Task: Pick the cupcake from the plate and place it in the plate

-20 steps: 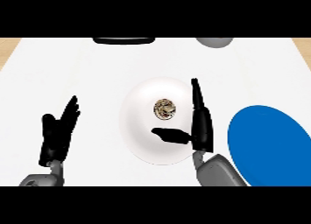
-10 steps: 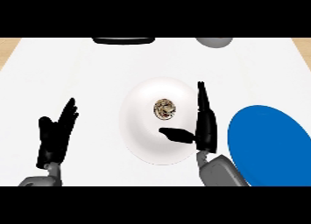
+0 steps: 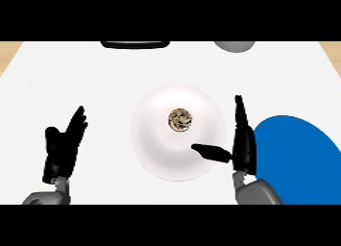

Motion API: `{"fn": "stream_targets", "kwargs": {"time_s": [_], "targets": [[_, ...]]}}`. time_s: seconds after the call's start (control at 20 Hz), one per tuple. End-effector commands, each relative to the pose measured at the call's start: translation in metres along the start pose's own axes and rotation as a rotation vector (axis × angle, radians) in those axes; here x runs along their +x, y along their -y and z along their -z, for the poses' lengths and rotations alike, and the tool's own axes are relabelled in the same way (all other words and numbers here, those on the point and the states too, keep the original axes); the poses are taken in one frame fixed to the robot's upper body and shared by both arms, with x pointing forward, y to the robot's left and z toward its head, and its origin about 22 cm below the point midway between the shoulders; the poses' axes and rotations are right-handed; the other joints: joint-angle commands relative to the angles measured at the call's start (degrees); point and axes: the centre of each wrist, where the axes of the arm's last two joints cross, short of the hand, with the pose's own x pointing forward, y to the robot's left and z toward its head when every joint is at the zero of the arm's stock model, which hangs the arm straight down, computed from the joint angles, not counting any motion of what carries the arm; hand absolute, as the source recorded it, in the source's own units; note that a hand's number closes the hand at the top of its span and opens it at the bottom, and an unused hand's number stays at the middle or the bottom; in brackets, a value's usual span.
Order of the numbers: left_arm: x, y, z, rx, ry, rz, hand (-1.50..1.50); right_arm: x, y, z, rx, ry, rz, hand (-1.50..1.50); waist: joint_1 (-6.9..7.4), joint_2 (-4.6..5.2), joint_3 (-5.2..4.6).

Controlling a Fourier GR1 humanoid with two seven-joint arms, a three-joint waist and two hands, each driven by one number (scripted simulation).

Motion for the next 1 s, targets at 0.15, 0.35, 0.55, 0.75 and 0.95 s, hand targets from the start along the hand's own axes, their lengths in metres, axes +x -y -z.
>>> {"fn": "stream_targets", "kwargs": {"time_s": [0.15, 0.35, 0.55, 0.75, 0.95], "targets": [[-0.002, -0.016, -0.001, -0.009, -0.007, -0.009, 0.00, -0.037, 0.024, -0.007, -0.045, -0.019, -0.024, -1.50, 0.01, 0.01, 0.00], [0.002, -0.001, 0.008, 0.014, -0.012, 0.009, 0.00, -0.038, 0.030, -0.021, -0.083, 0.000, -0.003, -1.50, -0.11, 0.00, 0.00], [-0.012, 0.008, -0.018, 0.017, -0.009, 0.011, 0.00, -0.041, 0.054, -0.003, -0.146, -0.015, 0.003, -1.50, 0.05, -0.03, 0.00], [-0.019, 0.008, -0.011, 0.007, -0.006, 0.007, 0.00, -0.058, 0.054, -0.022, -0.171, -0.056, -0.016, -1.50, -0.04, -0.01, 0.00], [-0.004, 0.008, -0.003, 0.007, -0.014, -0.003, 0.00, -0.071, 0.066, -0.018, -0.183, -0.063, -0.042, -1.50, -0.02, 0.00, 0.00]]}}
